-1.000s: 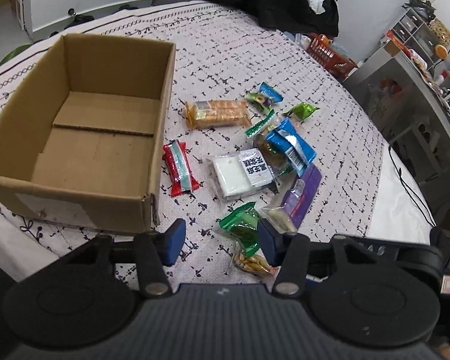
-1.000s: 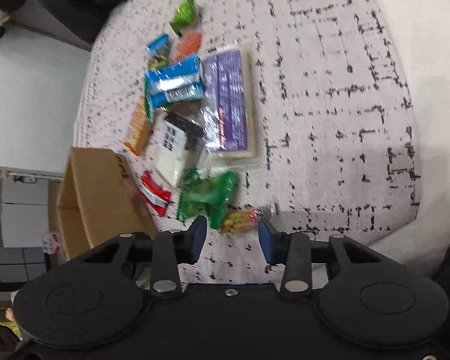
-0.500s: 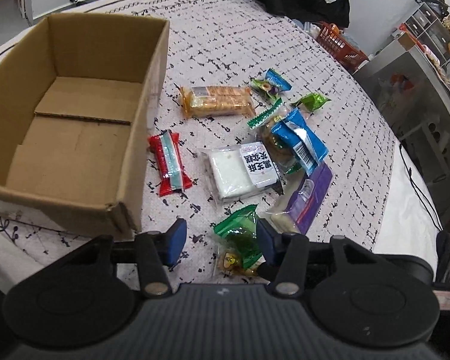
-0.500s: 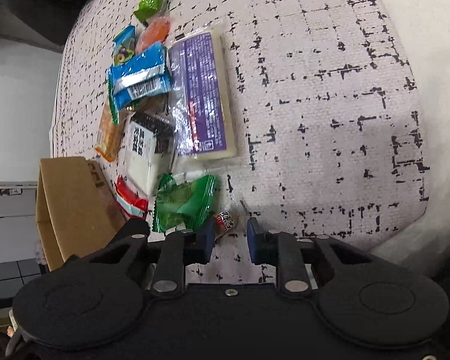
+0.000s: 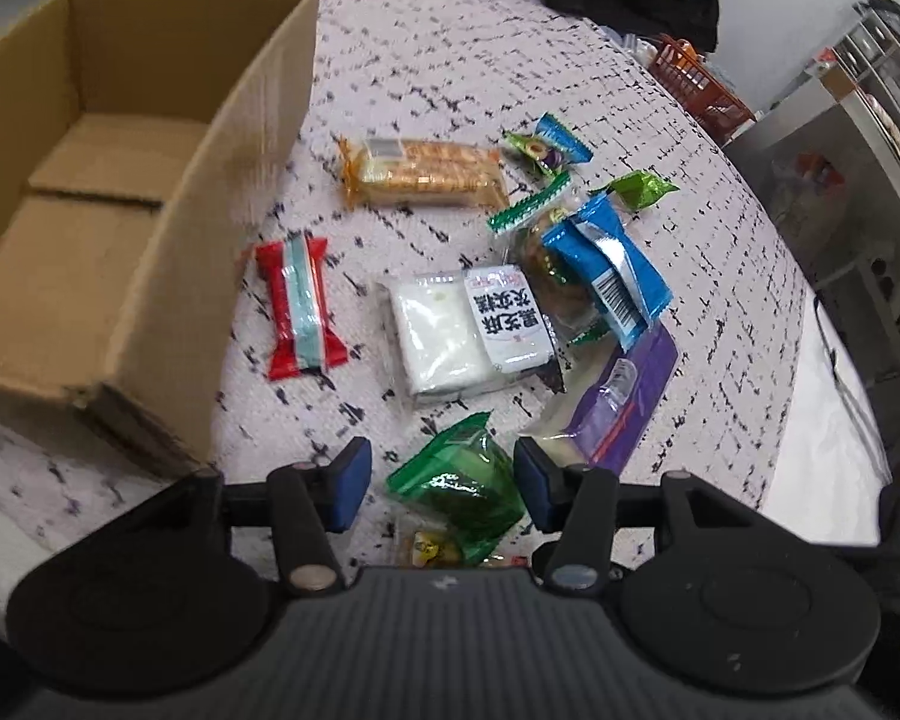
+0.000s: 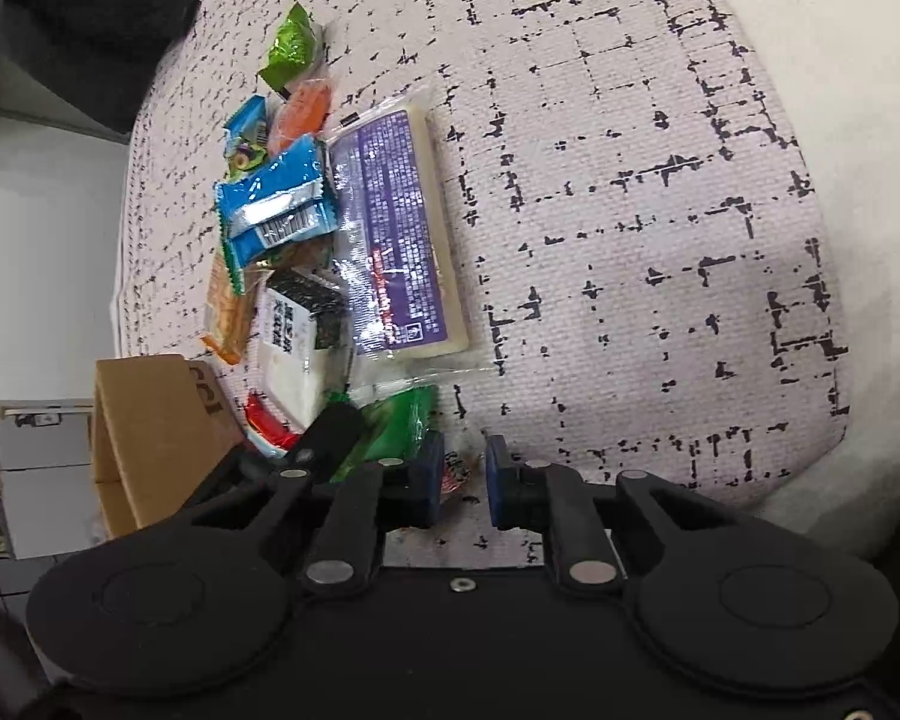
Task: Organize snacks
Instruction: 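Grasp the green candy packet with the left gripper while the right grasps the small red-labelled packet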
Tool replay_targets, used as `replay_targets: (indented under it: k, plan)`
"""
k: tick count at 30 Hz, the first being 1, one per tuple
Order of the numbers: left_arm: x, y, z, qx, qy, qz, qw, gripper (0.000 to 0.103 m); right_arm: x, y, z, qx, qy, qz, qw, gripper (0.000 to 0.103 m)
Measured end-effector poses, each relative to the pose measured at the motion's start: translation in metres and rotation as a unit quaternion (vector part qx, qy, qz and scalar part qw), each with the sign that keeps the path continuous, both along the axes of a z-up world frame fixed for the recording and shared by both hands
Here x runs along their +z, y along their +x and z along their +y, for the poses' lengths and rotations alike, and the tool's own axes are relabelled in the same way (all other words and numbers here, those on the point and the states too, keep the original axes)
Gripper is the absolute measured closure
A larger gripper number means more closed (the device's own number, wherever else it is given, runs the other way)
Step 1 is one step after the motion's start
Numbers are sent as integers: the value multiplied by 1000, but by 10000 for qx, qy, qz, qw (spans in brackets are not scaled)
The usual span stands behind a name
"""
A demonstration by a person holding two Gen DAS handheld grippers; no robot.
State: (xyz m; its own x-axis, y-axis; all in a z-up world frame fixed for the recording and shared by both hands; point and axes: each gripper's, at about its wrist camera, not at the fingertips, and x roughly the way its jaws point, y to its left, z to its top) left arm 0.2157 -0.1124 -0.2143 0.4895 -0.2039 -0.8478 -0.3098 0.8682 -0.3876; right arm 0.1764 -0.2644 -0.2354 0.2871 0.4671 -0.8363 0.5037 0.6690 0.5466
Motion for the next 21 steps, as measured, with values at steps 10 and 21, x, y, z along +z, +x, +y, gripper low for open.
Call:
replay_targets:
  k: [10, 21]
  plan:
    - [8, -6, 8, 120, -101, -99, 9998, 76, 2, -1, 4, 149, 294, 11, 9995, 75]
    - [36, -21, 15, 221, -11, -518, 9984, 79, -9, 5, 18, 316, 689, 285, 9967, 68]
